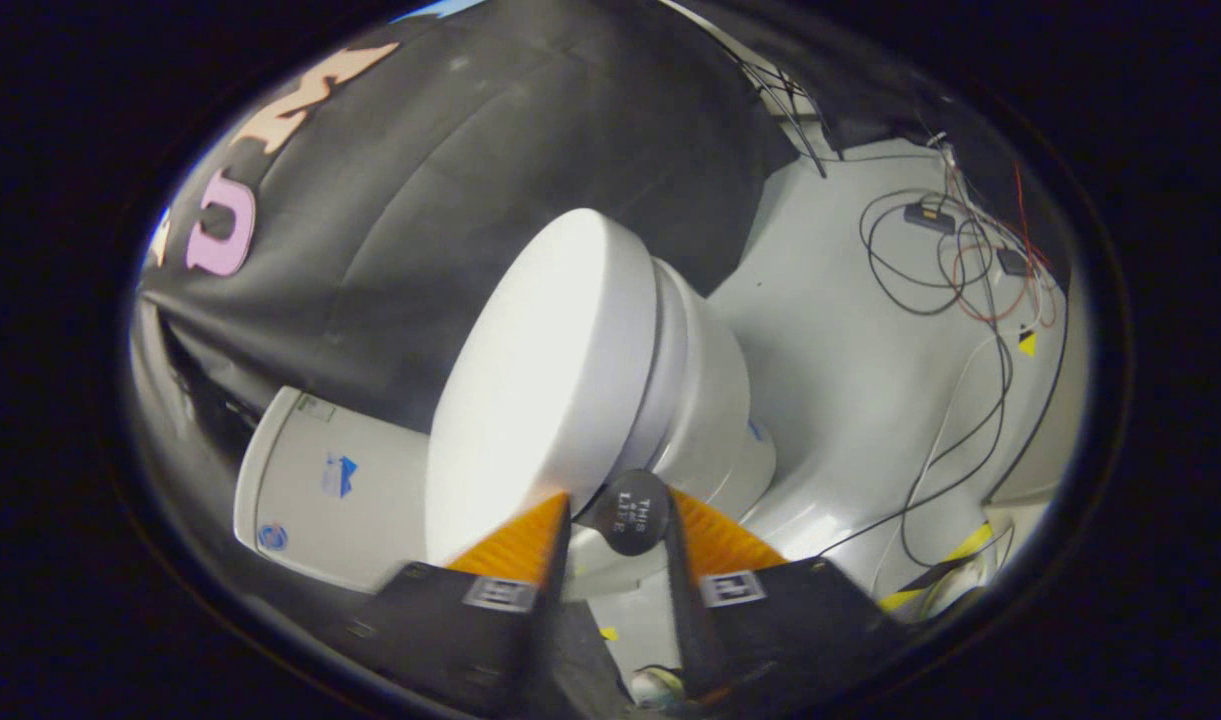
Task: Open the toilet lid.
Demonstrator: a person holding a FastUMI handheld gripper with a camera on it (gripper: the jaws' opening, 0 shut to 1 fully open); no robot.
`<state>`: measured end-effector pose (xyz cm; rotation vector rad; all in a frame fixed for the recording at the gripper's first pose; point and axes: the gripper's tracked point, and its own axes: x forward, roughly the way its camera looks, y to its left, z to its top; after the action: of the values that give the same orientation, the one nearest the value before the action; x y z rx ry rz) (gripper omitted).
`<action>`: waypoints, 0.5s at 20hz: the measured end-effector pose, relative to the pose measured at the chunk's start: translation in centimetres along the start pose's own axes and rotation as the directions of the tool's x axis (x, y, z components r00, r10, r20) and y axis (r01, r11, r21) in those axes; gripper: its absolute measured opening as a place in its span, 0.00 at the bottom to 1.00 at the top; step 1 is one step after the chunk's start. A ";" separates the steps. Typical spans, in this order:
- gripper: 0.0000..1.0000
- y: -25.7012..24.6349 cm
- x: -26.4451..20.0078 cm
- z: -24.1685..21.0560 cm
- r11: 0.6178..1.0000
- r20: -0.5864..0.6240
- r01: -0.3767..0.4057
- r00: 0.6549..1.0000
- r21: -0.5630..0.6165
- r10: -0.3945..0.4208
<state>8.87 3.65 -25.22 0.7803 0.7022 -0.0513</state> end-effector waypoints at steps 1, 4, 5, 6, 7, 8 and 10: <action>0.24 0.0 -0.2 0.1 0.999 0.007 -0.009 1.000 0.049 0.008; 0.11 0.5 -0.8 0.1 0.988 -0.006 -0.067 0.998 0.140 0.069; 0.10 0.6 -0.8 0.3 0.984 -0.007 -0.083 0.996 0.157 0.085; 0.10 0.6 -0.6 0.3 0.982 -0.012 -0.091 0.995 0.163 0.094; 0.10 0.4 -0.6 0.2 0.982 -0.019 -0.094 0.995 0.165 0.098; 0.10 0.4 -0.5 0.3 0.981 -0.019 -0.104 0.994 0.163 0.109; 0.10 1.0 -0.4 0.2 0.981 -0.020 -0.134 0.990 0.139 0.138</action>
<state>8.96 4.19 -24.24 0.9618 0.6764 0.0365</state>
